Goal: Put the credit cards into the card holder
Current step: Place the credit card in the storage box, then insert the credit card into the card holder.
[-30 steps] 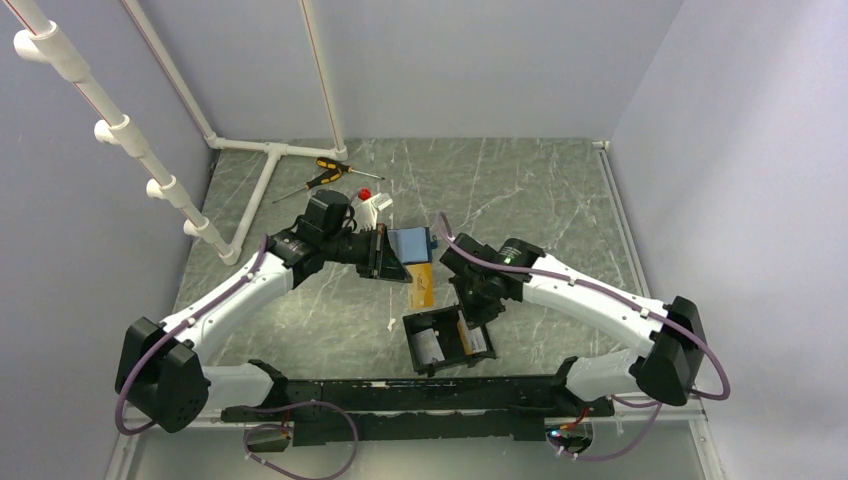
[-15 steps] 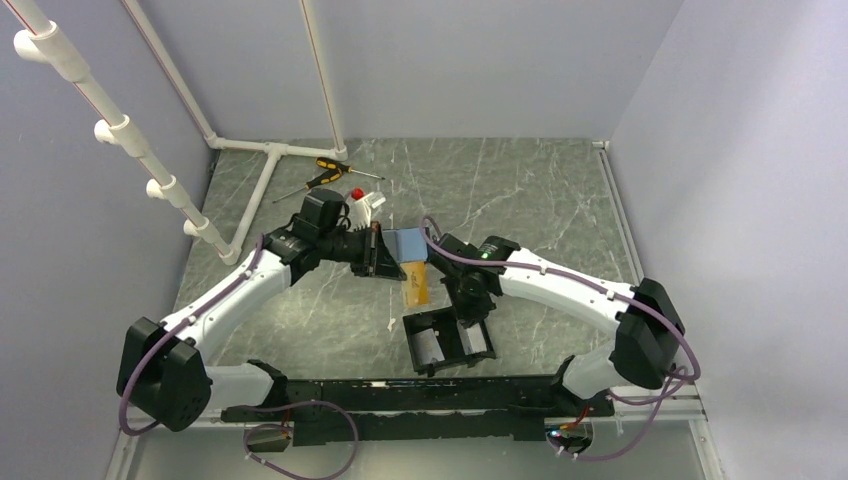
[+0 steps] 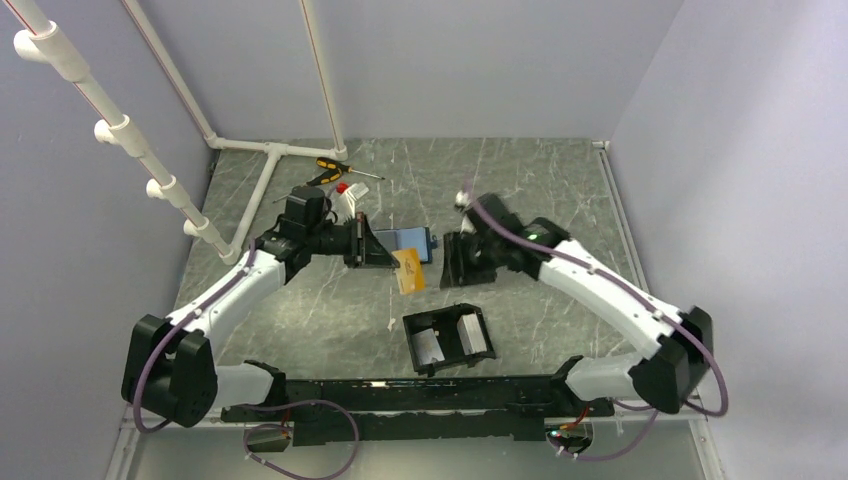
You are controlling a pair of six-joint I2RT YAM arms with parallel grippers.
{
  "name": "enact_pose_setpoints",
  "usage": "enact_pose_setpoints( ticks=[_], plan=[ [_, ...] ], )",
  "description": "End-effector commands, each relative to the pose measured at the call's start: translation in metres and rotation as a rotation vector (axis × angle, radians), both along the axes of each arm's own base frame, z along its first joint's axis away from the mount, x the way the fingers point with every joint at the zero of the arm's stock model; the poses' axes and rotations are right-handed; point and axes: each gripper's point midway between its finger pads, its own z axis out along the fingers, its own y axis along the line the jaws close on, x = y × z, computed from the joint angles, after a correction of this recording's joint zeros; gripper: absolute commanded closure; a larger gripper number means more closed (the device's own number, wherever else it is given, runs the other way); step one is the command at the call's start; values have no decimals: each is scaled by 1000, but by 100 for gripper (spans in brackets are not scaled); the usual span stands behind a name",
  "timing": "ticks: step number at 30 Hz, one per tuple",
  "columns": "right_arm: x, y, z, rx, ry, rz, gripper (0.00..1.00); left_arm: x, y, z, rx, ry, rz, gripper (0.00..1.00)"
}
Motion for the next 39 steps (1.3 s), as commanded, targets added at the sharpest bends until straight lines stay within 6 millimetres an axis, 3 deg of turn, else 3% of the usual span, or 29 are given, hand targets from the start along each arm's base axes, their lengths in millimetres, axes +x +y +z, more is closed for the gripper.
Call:
enact_pose_setpoints(
  ticks=[1, 3, 7, 17, 26, 27, 28, 30, 31, 33, 36, 39],
  plan=[
    [36, 52, 89, 565, -149, 119, 43, 16, -1, 38, -175, -111, -61, 100],
    [41, 64, 109, 703, -162, 159, 37, 21, 0, 45, -201, -126, -67, 100],
    [57, 76, 132, 872, -166, 177, 36, 26, -1, 54, -219, -152, -84, 100],
    [73, 82, 117, 924, -114, 171, 49, 31, 6, 62, -262, -163, -93, 100],
    [75, 88, 108, 965, -81, 170, 83, 38, 9, 56, -243, -148, -90, 100],
    [77, 89, 105, 966, -75, 164, 88, 40, 9, 55, -244, -139, -87, 100],
    [80, 90, 102, 967, -68, 156, 99, 43, 9, 53, -241, -129, -81, 100],
    [89, 92, 94, 951, -73, 129, 100, 55, 12, 46, -208, -92, -33, 100],
    [96, 92, 89, 936, -77, 105, 100, 64, 16, 38, -167, -66, 12, 92],
    [114, 91, 73, 881, -62, 46, 100, 83, 32, 8, 3, 6, 123, 62],
    [139, 95, 44, 785, -11, -6, 100, 103, 57, -33, 268, 99, 226, 28],
    [154, 103, 17, 732, 59, -6, 100, 118, 70, -64, 400, 164, 274, 17]
  ],
)
